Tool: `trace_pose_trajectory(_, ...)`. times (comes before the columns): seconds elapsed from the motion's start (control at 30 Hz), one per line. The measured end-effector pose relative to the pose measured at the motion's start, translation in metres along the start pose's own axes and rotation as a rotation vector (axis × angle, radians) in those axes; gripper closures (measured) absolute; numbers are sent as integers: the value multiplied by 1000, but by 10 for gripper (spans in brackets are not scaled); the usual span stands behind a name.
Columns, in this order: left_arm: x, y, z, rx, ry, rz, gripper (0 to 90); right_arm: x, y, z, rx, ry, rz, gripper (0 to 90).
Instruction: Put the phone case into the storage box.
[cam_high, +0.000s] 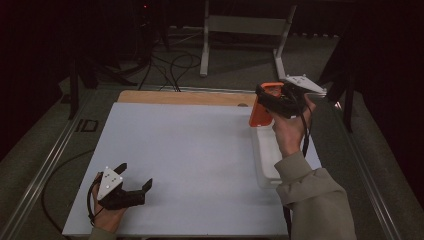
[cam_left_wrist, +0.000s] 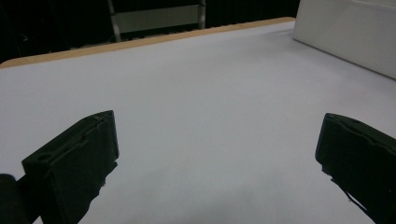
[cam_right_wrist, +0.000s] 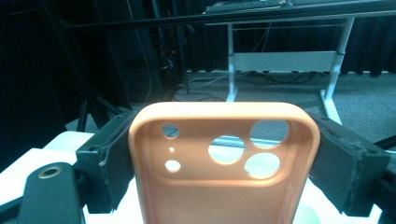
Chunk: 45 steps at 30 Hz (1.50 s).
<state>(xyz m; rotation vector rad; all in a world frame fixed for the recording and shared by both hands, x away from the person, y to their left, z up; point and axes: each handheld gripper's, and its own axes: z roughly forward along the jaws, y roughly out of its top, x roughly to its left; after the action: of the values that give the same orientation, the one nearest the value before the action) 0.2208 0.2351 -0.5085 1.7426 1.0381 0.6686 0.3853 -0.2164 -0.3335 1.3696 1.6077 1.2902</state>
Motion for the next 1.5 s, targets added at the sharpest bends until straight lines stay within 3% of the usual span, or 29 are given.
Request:
trace_pose_trajectory(0.5,3,0,-2,-13,8,-15,3,-8,5,13,5,-47,-6,158)
trace_pose_trajectory(1.07,3,0,-2,-13,10,-20,3,-22,4,26,17,-99,32,157)
trace_pose_trajectory(1.5,5,-1,-3,-14,10,-26,4,-30,-1,41,36,-138,22,157)
